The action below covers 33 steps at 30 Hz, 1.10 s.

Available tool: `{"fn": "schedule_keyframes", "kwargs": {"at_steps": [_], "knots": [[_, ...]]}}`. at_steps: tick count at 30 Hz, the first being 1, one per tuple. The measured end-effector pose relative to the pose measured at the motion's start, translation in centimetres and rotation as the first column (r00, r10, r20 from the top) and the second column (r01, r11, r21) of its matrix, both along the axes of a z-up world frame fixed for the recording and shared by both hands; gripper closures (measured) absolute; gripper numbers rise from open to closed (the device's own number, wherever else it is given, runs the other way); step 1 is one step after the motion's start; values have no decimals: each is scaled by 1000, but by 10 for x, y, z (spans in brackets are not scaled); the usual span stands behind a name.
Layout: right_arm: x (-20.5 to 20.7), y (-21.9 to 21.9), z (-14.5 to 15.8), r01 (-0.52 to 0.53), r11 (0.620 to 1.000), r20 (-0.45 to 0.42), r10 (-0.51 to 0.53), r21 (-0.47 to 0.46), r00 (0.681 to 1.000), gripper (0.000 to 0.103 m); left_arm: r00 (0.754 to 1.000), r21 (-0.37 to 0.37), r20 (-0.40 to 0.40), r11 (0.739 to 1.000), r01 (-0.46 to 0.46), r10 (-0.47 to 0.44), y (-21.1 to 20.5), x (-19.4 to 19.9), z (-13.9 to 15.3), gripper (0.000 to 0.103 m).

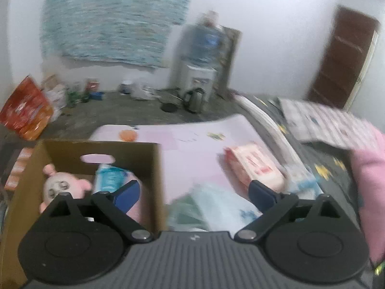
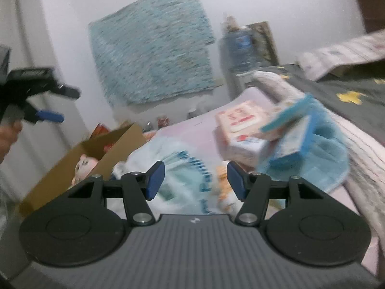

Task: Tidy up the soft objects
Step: 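Grasp the blue bandage box with the right tool while the left tool grasps the cotton-swab bag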

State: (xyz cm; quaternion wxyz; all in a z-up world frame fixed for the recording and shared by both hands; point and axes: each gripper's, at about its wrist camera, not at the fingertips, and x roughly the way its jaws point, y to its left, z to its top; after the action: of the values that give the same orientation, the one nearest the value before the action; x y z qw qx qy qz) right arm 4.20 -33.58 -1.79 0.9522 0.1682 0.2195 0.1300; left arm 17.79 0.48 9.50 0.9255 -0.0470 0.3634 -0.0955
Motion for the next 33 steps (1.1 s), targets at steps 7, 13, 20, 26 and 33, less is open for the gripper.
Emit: {"fn": "schedule_keyframes", "kwargs": {"at_steps": [7, 13, 20, 26, 33], "knots": [[23, -59, -11, 133, 985, -14, -132, 109, 991, 46, 987, 57, -18, 986, 160, -159, -88, 6, 2, 4], [91, -100, -43, 262, 958, -169, -240, 118, 956, 46, 964, 59, -110, 967, 248, -241, -156, 40, -15, 5], [138, -107, -75, 221, 962, -262, -175, 159, 949, 49, 914, -12, -308, 962, 273, -263, -226, 103, -60, 5], [158, -113, -96, 191, 954, -302, -116, 233, 946, 77, 904, 18, -337, 958, 285, -263, -279, 144, -88, 5], [155, -119, -101, 177, 937, -280, -91, 301, 956, 80, 898, -3, -409, 984, 178, -163, -307, 197, -123, 5]]}}
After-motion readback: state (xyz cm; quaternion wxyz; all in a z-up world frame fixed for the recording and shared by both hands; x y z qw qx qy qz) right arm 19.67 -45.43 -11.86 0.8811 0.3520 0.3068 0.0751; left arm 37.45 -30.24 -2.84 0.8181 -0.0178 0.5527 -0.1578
